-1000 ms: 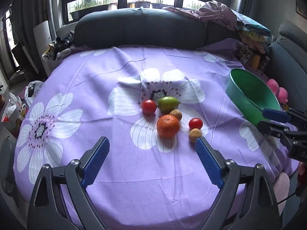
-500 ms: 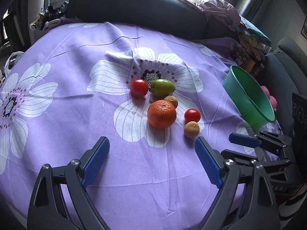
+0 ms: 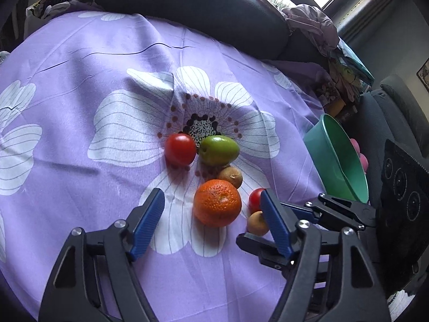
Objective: Organize fruits
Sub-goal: 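Grasp the second large orange with the left tool, then carry the orange into the green bowl and open the left tool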
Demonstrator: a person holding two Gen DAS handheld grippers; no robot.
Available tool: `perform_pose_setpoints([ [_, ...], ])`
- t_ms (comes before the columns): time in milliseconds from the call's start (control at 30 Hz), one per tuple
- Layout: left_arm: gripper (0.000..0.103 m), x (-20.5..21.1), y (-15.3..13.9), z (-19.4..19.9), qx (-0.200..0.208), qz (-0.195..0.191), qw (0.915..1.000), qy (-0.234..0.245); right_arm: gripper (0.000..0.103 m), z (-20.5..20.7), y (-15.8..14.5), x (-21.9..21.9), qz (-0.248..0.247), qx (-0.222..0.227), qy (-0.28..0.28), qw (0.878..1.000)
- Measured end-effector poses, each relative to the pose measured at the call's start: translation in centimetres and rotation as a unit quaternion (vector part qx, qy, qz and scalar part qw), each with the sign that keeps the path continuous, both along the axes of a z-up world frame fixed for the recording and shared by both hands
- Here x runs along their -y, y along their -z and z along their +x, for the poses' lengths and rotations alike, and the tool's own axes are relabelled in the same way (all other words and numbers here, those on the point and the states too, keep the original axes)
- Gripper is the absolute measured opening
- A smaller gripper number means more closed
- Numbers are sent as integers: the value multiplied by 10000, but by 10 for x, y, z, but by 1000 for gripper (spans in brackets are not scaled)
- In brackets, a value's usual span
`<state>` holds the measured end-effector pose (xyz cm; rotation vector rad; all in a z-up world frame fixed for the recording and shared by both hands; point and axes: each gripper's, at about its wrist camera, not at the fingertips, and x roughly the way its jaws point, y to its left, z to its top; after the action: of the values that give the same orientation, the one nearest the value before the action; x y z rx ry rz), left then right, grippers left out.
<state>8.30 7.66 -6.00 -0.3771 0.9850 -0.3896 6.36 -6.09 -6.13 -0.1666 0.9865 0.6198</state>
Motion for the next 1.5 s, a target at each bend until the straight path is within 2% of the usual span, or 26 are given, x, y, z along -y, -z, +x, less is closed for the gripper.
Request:
perform_pose_setpoints([
  [67,70,2,1,4,-6,50,10000,55,46,4,1,-7,-39,48,-117,9999],
  [133,64,3,1,6,10,170,9998,59,46,9,4,-13,-101,22,-177,9998],
  [233,51,5,3,7,-17,123,9998,184,46,15,10,-19,-163,-64,-231,9996],
  [333,49,13,7,7,-23,346,9989,317,46,19,14,-22,-145,-122,-257,9995],
  [433,43,15,12,10,-129,247,9989,371,46,22,18,-20,-12,-286,-249,9993],
  [700,42,22,7,6,-13,443,9983,368,43,22,19,-16,168,-371,-214,9989],
  [1067,42,50,-28,-19,489,598,9958,489,42,-5,-10,6,427,59,7,9991],
  [1500,42,113,-66,-35,1026,758,9865,1030,42,-34,-48,61,669,609,546,9944],
])
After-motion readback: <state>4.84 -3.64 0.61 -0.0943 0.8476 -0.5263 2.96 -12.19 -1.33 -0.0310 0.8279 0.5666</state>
